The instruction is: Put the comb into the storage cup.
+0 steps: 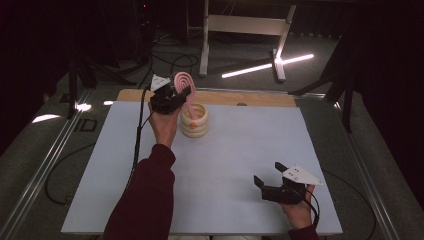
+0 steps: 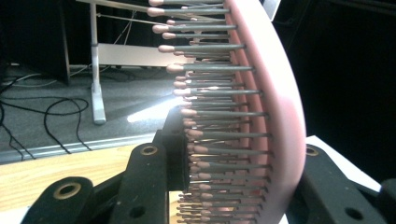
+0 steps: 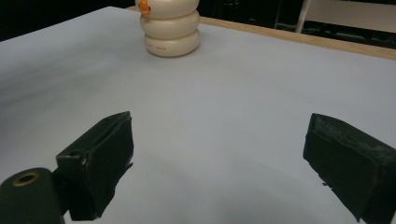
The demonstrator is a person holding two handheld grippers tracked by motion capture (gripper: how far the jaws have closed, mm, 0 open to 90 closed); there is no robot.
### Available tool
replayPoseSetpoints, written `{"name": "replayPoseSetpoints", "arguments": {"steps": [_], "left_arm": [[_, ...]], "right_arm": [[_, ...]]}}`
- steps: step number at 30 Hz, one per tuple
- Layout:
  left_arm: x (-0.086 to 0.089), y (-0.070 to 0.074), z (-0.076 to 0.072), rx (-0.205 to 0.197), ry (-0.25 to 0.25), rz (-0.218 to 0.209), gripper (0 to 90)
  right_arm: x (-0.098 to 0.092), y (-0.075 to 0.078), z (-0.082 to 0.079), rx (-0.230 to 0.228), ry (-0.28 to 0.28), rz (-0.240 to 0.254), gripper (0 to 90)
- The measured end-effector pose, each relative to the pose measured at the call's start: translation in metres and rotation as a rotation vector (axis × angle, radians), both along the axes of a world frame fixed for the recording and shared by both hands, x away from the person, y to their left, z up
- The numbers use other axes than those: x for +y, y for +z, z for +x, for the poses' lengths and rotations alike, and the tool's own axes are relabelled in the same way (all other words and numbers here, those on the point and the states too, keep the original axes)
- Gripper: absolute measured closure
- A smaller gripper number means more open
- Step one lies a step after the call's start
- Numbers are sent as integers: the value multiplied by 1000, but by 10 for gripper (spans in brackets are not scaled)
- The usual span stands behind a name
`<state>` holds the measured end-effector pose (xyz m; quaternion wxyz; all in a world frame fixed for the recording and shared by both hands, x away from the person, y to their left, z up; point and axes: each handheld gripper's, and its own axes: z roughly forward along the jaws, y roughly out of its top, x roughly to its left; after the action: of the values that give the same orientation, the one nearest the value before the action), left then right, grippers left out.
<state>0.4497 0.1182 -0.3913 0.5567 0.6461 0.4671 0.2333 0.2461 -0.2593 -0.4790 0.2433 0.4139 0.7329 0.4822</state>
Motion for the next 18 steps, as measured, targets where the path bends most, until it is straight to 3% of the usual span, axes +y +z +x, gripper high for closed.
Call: {"name": "replayPoseSetpoints", "arguments": {"steps": [18], "left_arm": [[-4,-14,1,24,7,-4,640]], "right_arm": [[0,1,0,-3,0,0,84]]}}
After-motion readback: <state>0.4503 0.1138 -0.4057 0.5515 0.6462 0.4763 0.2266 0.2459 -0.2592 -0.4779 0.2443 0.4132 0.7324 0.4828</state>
